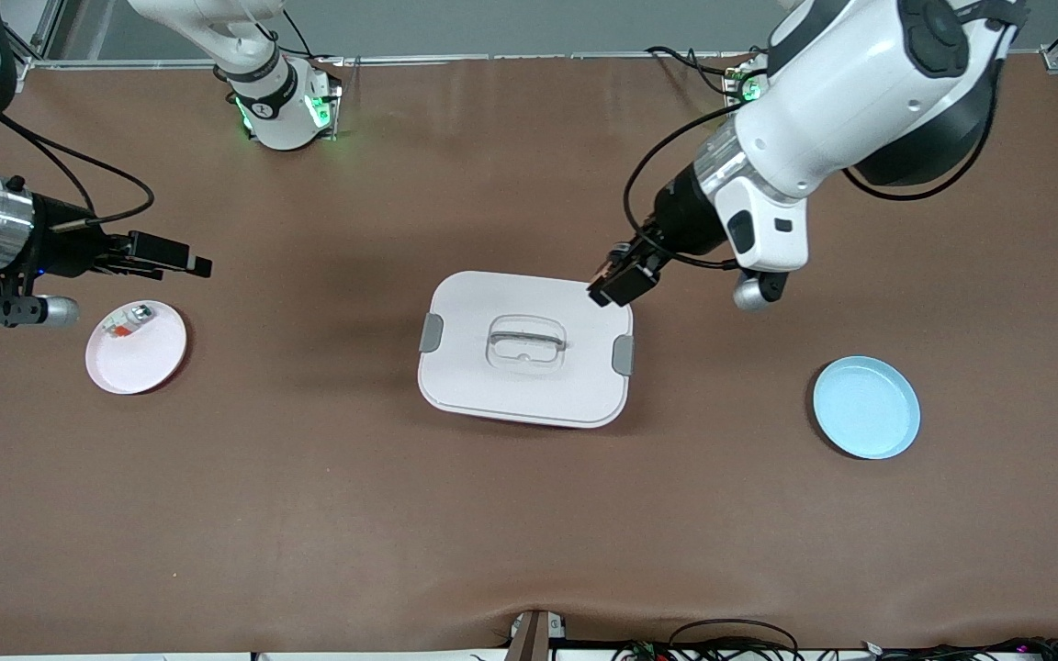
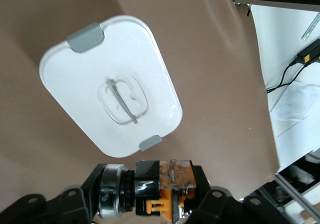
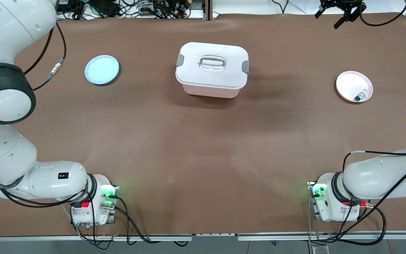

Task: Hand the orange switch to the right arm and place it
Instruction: 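Carry the switch over the box while the right gripper approaches, then close the right gripper on the switch held by the left gripper, then open the left gripper and pull the right gripper away with switch, then move the switch to the white plate while the left gripper withdraws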

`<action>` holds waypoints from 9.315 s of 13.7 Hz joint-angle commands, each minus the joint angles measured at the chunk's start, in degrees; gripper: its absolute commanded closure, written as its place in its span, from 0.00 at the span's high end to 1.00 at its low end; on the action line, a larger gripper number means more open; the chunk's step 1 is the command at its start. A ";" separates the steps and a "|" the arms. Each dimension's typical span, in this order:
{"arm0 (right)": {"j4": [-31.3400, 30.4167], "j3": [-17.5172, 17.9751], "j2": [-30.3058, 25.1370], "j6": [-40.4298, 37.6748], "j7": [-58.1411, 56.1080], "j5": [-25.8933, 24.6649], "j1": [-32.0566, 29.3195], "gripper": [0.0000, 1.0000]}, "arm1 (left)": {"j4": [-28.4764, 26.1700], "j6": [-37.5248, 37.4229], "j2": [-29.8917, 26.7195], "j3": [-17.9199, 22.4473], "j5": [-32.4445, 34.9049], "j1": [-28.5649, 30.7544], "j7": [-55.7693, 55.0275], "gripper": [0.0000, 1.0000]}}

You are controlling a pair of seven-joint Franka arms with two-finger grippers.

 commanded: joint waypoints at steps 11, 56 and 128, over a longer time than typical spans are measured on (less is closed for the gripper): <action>-3.68 0.37 -3.83 15.10 1.45 21.61 9.67 1.00 | 1.26 16.11 9.25 0.00 -0.48 -13.21 -25.78 0.29; -12.23 0.37 -3.57 38.59 0.57 21.81 27.09 0.95 | 1.26 25.69 10.13 0.36 -0.04 -17.52 -33.53 0.30; -29.97 -0.25 -1.47 40.94 -96.71 -24.33 -14.04 0.00 | -7.96 -23.27 -15.35 0.18 11.40 37.66 84.23 1.00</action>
